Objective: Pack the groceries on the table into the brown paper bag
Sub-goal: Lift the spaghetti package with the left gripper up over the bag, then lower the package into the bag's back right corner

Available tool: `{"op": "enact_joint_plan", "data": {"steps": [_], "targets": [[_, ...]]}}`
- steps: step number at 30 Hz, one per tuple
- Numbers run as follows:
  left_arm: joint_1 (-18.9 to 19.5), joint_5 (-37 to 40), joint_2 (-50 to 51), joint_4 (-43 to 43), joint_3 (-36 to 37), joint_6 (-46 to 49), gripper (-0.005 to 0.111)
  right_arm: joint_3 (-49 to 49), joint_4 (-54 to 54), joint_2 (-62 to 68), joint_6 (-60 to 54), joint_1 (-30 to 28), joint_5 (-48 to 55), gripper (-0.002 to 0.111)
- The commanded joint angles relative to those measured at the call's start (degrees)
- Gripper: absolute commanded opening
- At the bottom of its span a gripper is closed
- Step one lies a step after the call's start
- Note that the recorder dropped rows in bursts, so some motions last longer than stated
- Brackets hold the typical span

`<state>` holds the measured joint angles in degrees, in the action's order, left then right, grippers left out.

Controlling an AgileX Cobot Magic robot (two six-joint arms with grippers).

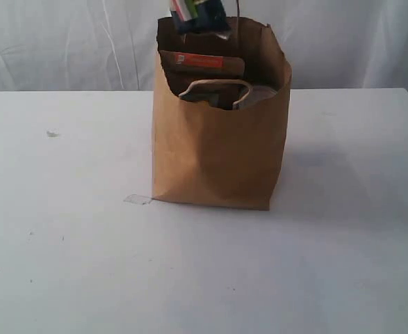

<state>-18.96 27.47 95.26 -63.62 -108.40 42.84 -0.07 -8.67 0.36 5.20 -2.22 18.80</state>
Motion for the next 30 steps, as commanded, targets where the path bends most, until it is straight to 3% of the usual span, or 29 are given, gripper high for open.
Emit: {"op": "enact_joint_plan", "data": {"steps": [1,7,12,20,28,30], "targets": [[-5.50,-5.11,0.11,-6.97,-0.89,16.68,0.000,0.07,0.01,-0.36,-0.29,-0.21,-0.58,0.000],[-12.61,-16.88,0.13,-6.97,-0.89,31.41,0.000,0.07,0.01,-0.36,-0.29,-0.21,-0.58,0.000],[-15.52,-22.28,1.01,-6.46,-0.89,32.21,0.000,0.07,0.01,-0.36,-0.29,-0.21,-0.58,0.000],[-16.16,-25.47,4.70,-5.00,-0.29,32.60,0.000,0.07,0.01,-0.36,-0.29,-0.21,-0.58,0.000],[-21.74,-42.01,4.70,-3.15,6.99,32.60,0.000,0.07,0.01,-0.36,-0.29,-0.21,-0.58,0.000],[-21.73,-40.86,4.83,-3.15,8.47,32.60,0.000,0.07,0.01,-0.36,-0.29,-0.21,-0.58,0.000]]}}
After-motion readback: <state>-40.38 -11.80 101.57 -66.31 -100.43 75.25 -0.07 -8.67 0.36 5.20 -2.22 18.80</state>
